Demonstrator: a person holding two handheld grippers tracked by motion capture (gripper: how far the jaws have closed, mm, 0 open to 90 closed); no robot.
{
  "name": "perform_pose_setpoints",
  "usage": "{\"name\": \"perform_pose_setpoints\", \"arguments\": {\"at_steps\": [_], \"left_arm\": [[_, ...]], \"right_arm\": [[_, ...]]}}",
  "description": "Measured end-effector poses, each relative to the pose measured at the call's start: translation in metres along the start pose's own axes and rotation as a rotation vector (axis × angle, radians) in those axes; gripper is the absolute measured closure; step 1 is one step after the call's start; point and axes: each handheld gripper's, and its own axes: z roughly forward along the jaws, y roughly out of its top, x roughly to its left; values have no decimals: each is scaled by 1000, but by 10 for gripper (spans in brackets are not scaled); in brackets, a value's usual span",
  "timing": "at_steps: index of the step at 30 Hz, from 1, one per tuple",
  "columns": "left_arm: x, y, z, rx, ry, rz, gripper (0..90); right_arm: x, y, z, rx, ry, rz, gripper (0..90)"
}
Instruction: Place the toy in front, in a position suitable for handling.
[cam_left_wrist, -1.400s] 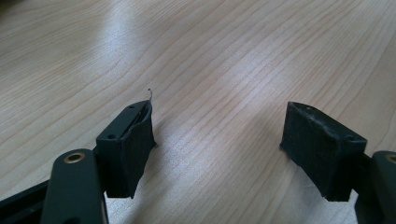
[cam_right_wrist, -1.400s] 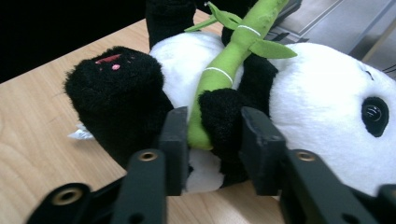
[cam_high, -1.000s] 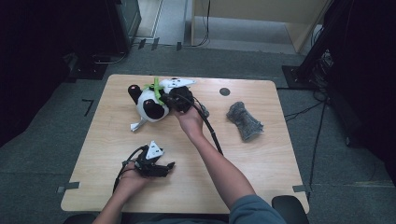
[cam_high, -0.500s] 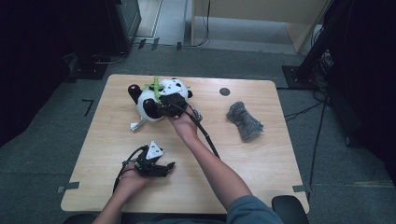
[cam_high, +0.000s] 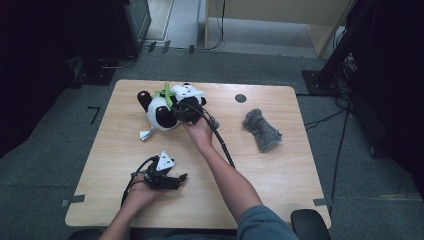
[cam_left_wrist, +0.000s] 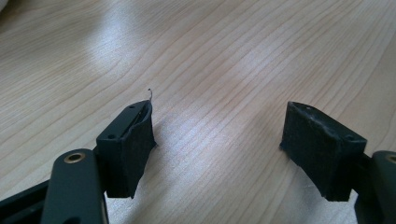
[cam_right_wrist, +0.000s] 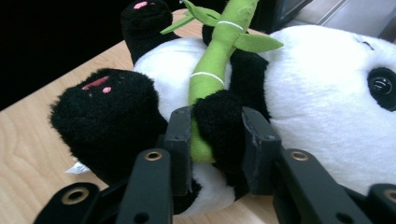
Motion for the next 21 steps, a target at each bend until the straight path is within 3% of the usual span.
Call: {"name": "perform_pose_setpoints", "arguments": {"at_steps": [4, 7, 9, 10, 11, 13, 14, 16, 18, 21], "left_arm": [[0, 0, 0, 0, 1, 0, 251], [2, 0, -1, 5, 11, -3, 257], [7, 2, -4, 23, 39, -50, 325], [7, 2, -4, 23, 39, -50, 331], [12, 2, -6, 28, 12, -85, 331], [17, 3, -8, 25, -18, -124, 331], [17, 3, -8, 25, -18, -124, 331], [22, 3, -11, 22, -41, -156, 331], [22, 3, -13, 22, -40, -154, 331], [25, 3, -22, -3, -50, -135, 328]], "right_arm": [[-13, 8, -8, 25, 60, 32, 700], [-20, 13, -20, 27, 82, 4, 701], [-26, 16, -33, 16, 125, 0, 700], [-26, 16, -33, 16, 125, 0, 700], [-32, 15, -48, 26, 157, -12, 701], [-36, 11, -58, 37, 171, -40, 702], [-36, 11, -58, 37, 171, -40, 702], [-38, -1, -78, 33, 182, -76, 702], [-38, -3, -83, 30, 181, -81, 702], [-39, -16, -107, 12, 214, -90, 705]]}}
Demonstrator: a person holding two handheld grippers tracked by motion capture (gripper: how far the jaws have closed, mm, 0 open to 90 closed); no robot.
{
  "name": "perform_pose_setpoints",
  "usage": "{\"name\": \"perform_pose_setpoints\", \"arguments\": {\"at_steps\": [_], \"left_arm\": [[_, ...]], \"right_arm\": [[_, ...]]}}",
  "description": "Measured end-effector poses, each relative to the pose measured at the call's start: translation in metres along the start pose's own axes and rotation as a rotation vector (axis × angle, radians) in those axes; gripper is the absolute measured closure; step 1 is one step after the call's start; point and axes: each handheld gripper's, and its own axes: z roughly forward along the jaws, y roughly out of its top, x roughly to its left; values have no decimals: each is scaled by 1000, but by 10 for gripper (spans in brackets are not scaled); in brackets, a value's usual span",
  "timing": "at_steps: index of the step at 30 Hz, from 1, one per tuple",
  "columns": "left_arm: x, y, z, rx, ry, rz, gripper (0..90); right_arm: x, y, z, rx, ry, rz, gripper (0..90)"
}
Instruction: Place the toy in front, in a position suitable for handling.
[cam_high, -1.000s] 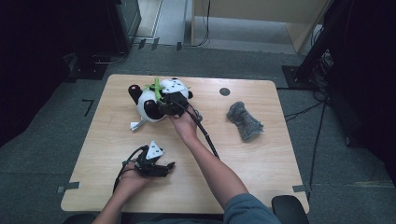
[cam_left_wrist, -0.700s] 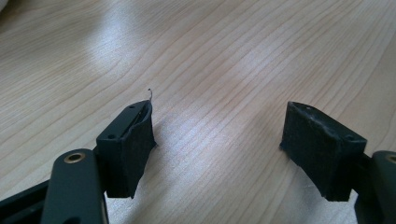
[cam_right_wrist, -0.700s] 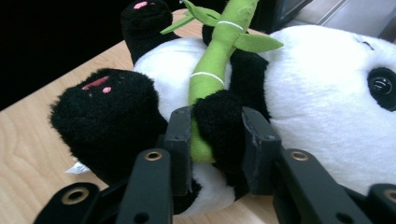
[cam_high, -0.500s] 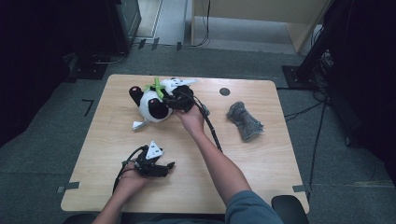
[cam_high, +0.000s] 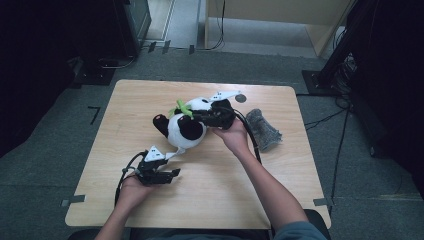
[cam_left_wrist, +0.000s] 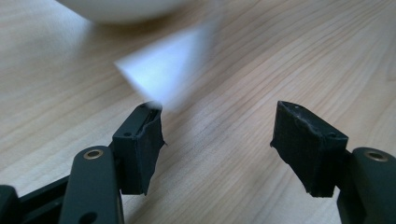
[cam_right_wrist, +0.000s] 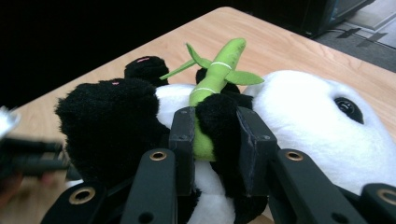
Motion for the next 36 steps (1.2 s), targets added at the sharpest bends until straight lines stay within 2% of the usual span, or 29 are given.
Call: {"name": "perform_pose_setpoints", "arguments": {"at_steps": [2, 3, 4, 5, 6, 7, 10, 13, 15, 18, 21, 24, 26, 27, 28, 32, 36], "left_arm": [[1, 0, -1, -3, -2, -7, 327], [4, -1, -3, -2, -1, -19, 326], [4, -1, -3, -2, -1, -19, 325], [8, -1, -5, -6, 7, -24, 325], [8, -1, -5, -6, 7, -24, 326], [12, -2, -7, -11, 16, -30, 326], [15, -3, -9, -16, 21, -38, 326], [18, -2, -8, -22, 18, -48, 327], [18, -2, -7, -26, 17, -46, 331], [18, 0, -5, -26, 12, -28, 333], [20, 5, -7, -25, -6, -19, 334], [21, 10, -11, -55, -36, -16, 337], [21, 12, -13, -66, -38, -7, 338], [21, 14, -15, -74, -38, 3, 338], [22, 16, -16, -80, -37, 16, 338], [23, 20, -17, -83, -54, 23, 334], [23, 27, -19, -74, -58, 65, 327]], "right_arm": [[3, -3, -4, 2, 9, -13, 705], [7, -8, -10, 10, 29, -42, 705], [7, -8, -10, 10, 29, -42, 705], [11, -13, -16, 16, 36, -62, 705], [11, -13, -16, 16, 36, -62, 705], [12, -18, -20, 20, 44, -85, 703], [9, -23, -24, 29, 50, -94, 701], [2, -35, -30, 30, 60, -56, 689], [1, -37, -31, 30, 56, -56, 685], [-1, -47, -33, 28, 66, -24, 657], [-1, -51, -36, 27, 65, 6, 597], [-2, -55, -39, 17, 56, 25, 525], [-2, -56, -40, 15, 57, 33, 490], [-3, -58, -41, 6, 62, 54, 464], [-3, -60, -44, 6, 47, 69, 439], [-1, -61, -51, -14, 14, 68, 388], [1, -66, -59, 0, -10, 57, 379]]}}
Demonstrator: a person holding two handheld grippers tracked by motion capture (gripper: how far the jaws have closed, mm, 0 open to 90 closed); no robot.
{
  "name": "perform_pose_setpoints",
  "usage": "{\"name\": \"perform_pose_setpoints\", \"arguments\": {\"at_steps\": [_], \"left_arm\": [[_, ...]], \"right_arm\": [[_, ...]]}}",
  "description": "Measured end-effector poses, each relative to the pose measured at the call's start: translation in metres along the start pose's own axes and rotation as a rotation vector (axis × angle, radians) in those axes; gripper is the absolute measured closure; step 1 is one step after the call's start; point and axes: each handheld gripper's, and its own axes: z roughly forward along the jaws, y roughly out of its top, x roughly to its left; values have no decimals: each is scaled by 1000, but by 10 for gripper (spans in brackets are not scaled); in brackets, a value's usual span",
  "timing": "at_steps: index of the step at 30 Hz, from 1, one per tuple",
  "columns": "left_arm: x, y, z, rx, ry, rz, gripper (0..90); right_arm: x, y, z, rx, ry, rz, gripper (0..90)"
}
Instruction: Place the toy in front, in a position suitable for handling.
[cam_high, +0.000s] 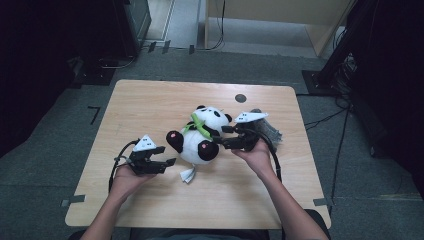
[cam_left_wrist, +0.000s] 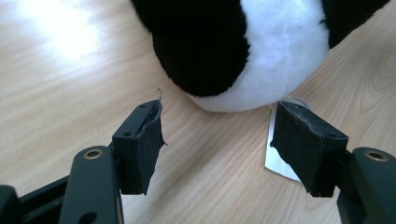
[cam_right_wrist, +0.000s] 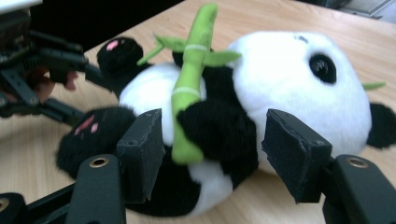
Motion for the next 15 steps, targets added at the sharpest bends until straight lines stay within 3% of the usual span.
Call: {"name": "perform_pose_setpoints", "arguments": {"at_steps": [3, 7, 12, 13, 15], "left_arm": [[3, 6, -5, -14, -29, -2, 315], [5, 14, -9, -25, -44, 18, 312], [6, 24, -13, -33, -48, 46, 320], [8, 28, -15, -40, -50, 46, 329], [9, 31, -15, -43, -46, 45, 331]], "right_arm": [[2, -7, -13, -18, 7, 17, 398], [5, -19, -23, -24, -29, -26, 398], [6, -33, -27, -21, -35, -32, 393], [7, -41, -28, -23, -56, -67, 384], [8, -44, -28, -17, -65, -81, 384]]}}
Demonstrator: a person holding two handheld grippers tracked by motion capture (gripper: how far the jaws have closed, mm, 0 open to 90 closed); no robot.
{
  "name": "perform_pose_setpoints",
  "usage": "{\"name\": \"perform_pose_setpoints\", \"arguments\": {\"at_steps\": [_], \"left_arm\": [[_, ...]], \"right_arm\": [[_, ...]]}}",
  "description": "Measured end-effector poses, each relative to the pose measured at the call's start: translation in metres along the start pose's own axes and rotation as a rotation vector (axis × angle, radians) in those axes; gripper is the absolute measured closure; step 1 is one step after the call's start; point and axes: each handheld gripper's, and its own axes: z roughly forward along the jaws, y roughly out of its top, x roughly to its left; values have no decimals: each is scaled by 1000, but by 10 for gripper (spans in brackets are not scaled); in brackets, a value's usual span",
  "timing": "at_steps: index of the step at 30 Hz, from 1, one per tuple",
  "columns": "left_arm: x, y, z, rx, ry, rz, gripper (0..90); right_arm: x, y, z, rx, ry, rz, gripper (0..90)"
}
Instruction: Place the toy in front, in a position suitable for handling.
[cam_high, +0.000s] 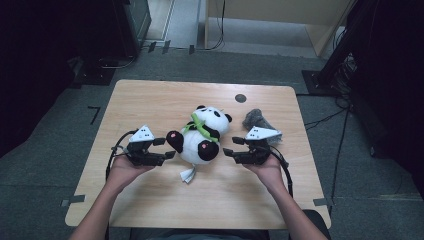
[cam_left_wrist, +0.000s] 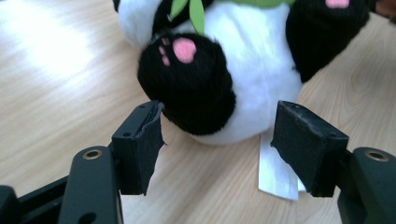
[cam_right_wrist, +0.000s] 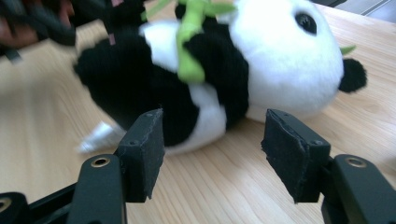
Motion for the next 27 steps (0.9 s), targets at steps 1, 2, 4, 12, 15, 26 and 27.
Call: {"name": "perform_pose_setpoints", "arguments": {"at_steps": [1, 2, 4, 12, 15, 26, 27], "left_arm": [[2, 4, -1, -3, -1, 5, 332], [2, 4, -1, -3, -1, 5, 333], [4, 11, 0, -1, 4, 17, 332], [11, 27, 3, -17, -2, 29, 344], [16, 35, 7, -16, -13, 31, 347], [25, 63, 21, -4, -61, 52, 352], [28, 69, 24, -8, -68, 60, 353]], "right_arm": [[0, -10, 3, 1, -20, -31, 386], [0, -10, 3, 1, -20, -31, 386], [-2, -22, 12, -4, -6, 32, 423], [1, -35, 25, 60, -110, 8, 365], [10, -43, 35, 157, -284, -99, 425], [2, -52, 40, 185, -143, -36, 348], [2, -54, 40, 179, -143, -42, 347]]}}
